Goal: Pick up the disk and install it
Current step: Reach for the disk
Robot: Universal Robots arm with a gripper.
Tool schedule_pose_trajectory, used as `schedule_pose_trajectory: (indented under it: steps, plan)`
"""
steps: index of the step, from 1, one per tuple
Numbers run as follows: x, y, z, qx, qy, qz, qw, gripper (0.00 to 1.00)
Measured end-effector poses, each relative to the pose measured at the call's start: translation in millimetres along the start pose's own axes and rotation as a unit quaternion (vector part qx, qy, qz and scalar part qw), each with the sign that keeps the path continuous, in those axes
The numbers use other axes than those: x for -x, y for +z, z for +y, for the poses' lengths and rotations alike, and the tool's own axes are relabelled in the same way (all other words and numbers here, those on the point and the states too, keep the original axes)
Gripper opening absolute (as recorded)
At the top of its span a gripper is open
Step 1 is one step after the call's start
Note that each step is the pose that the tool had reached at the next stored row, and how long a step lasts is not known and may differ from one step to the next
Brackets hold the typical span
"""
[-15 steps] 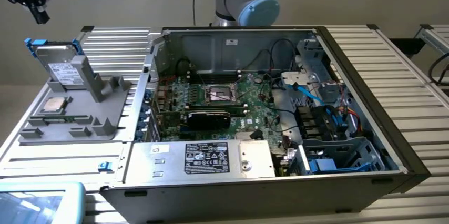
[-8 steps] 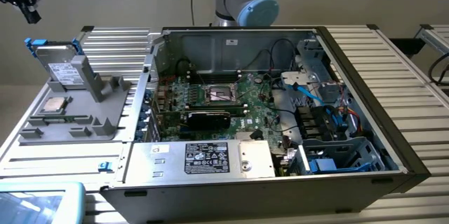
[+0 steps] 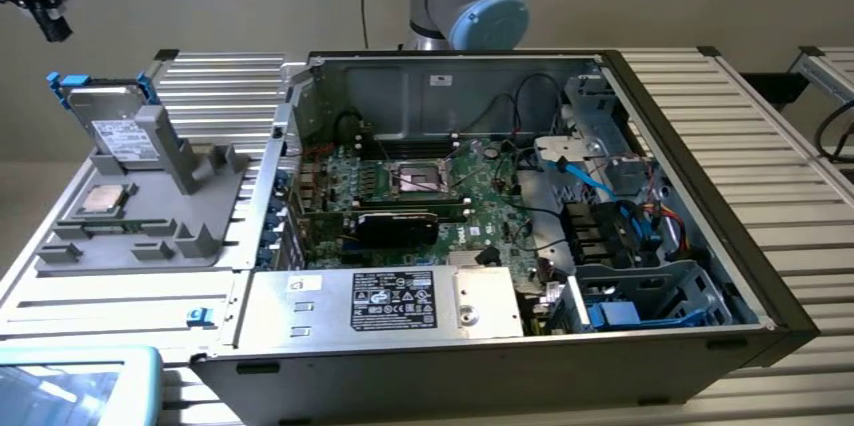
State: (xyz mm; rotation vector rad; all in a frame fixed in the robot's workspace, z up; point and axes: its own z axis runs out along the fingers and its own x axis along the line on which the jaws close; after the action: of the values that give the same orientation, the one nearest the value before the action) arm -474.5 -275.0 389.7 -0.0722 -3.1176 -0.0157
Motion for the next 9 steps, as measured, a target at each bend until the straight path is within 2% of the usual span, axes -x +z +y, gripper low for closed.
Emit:
schedule_pose_trajectory:
  steps: [4,9]
  plan:
    - [-5.2,0.1,2.2,0.0,0.0,0.0,1.0,0.11]
    - [-5.6,0.2,2.7,0.0,0.0,0.0,1.0,0.11]
